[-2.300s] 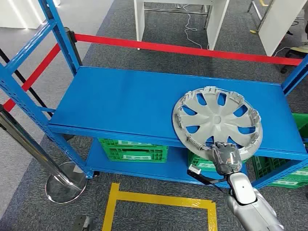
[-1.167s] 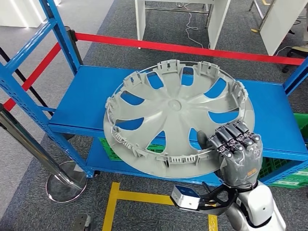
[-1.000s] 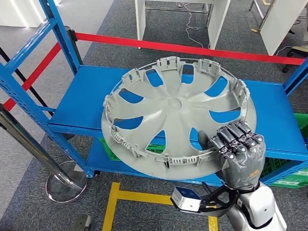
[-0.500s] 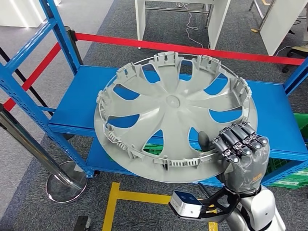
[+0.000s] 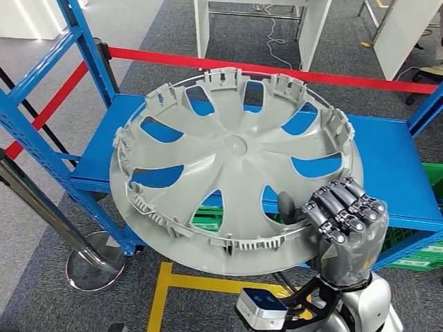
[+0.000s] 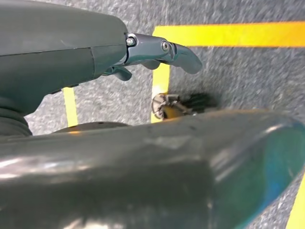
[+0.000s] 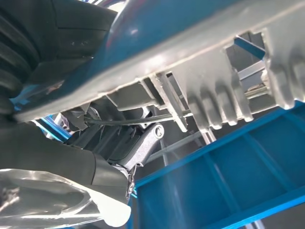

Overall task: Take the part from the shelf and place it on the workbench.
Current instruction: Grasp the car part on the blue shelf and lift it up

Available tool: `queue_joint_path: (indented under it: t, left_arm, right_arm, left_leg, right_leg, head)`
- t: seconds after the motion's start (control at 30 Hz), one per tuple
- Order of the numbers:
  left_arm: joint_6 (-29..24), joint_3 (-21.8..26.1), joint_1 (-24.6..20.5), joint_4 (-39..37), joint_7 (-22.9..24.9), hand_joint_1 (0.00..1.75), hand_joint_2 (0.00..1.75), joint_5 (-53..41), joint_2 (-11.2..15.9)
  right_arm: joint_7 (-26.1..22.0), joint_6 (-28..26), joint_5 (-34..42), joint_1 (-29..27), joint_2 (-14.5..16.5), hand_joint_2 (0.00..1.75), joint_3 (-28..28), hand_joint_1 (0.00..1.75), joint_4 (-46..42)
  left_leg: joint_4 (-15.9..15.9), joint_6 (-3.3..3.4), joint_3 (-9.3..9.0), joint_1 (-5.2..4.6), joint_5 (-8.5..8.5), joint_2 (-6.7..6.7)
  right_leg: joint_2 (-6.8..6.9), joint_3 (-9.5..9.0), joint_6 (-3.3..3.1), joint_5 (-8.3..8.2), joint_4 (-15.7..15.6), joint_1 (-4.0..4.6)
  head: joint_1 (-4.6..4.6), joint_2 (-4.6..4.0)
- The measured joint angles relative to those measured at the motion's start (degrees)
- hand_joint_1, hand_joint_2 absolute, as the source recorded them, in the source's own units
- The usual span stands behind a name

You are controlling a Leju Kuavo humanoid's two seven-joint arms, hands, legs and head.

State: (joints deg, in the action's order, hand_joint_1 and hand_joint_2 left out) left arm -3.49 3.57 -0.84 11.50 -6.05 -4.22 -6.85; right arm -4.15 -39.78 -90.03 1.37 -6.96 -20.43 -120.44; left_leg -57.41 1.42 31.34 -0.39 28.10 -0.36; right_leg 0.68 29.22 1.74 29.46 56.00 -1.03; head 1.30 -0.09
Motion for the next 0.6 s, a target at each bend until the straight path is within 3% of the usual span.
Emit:
queue_joint_path:
  t: [0.3, 0.47, 0.53, 0.6]
  left_arm:
    - [0.90, 0.25, 0.58, -0.20, 0.14, 0.00, 0.00, 0.66, 1.09]
    - [0.67, 0.28, 0.64, -0.24, 0.21, 0.00, 0.00, 0.84, 1.33]
    - [0.58, 0.28, 0.63, -0.24, 0.23, 0.00, 0.00, 0.82, 1.31]
    - [0.48, 0.28, 0.63, -0.24, 0.25, 0.00, 0.00, 0.66, 1.26]
  right_arm:
    - [1.74, 0.03, -0.03, 0.89, 0.85, 1.75, -1.73, 1.75, -1.41]
    - [1.96, 0.05, -0.04, 1.04, 1.19, 1.75, -2.12, 1.75, -1.86]
    - [1.95, 0.06, 0.15, 1.18, 1.24, 1.75, -2.22, 1.75, -2.06]
    - [1.34, 0.07, 0.97, 1.22, 1.28, 1.75, -2.33, 1.75, -2.09]
  left_leg:
    - [-0.27, 0.21, 0.05, -0.24, 0.15, -0.01]
    - [0.20, 0.93, -0.18, -0.22, -0.09, 0.01]
    - [1.01, 1.49, -0.65, 0.06, -0.64, 0.10]
    - [1.17, 1.71, -0.74, 0.08, -0.84, 0.16]
  right_leg:
    - [0.04, -0.01, 0.13, -0.05, -0.12, -0.18]
    - [0.01, -0.04, 0.82, 0.09, -0.22, -0.29]
    - [-0.21, 1.40, 0.95, 2.14, 2.73, -0.22]
    - [-0.44, 5.15, 0.88, 5.72, 10.24, -0.21]
  head:
    - [-0.03, 0.00]
    - [-0.01, 0.00]
    - [0.19, 0.00]
    - [0.41, 0.00]
